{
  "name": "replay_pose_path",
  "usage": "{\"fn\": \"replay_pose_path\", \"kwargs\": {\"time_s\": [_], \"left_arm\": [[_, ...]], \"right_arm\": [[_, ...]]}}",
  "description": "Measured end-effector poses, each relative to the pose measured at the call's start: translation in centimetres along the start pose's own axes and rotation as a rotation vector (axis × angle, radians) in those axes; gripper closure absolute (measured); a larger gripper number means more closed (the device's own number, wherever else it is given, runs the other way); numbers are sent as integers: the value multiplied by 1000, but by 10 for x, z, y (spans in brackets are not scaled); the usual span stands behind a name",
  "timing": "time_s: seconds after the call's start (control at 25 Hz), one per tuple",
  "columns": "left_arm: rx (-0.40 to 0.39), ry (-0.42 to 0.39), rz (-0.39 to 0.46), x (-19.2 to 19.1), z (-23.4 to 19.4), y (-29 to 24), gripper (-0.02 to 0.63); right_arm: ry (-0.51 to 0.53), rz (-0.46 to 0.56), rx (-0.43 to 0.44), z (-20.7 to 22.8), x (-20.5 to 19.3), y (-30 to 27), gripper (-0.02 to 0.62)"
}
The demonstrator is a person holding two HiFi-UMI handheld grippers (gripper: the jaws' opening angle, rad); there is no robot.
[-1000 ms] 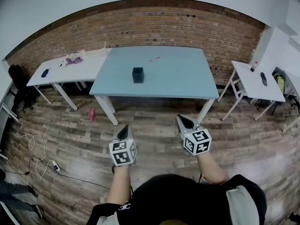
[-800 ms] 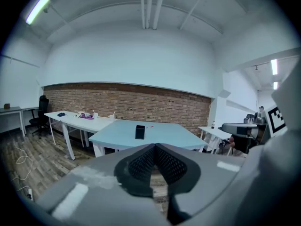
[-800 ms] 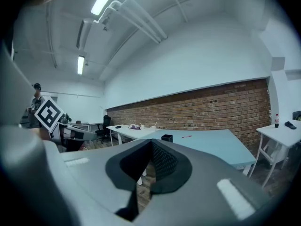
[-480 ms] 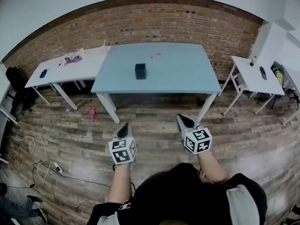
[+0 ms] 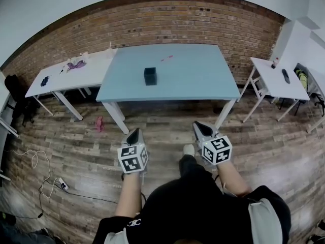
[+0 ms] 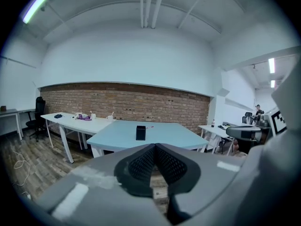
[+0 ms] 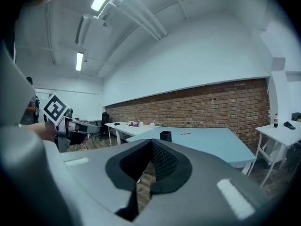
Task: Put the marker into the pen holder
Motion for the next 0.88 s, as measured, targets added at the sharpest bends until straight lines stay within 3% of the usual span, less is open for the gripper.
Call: {"fn": "replay_pose_path", "kwargs": {"time_s": [0.2, 0.48, 0.88], "left_arm": [[24, -32, 4, 10, -13, -44, 601], [54, -38, 22, 41, -38, -147, 601], [54, 3, -26, 64, -53, -258, 601]], "right_arm": [[-4, 13, 3, 35, -3, -44, 591], [21, 49, 11, 96, 19, -148, 591], [55, 12, 42, 167, 40, -246, 591]]}}
Point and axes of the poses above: the fingertips, and each gripper's own axes: y backward along the fingers, z to its right, x out of its top, the point moved 7 cm from there along y, backward along the fingers, and after that the axes turned 5 degrees about -x, right-handed, at the moved point
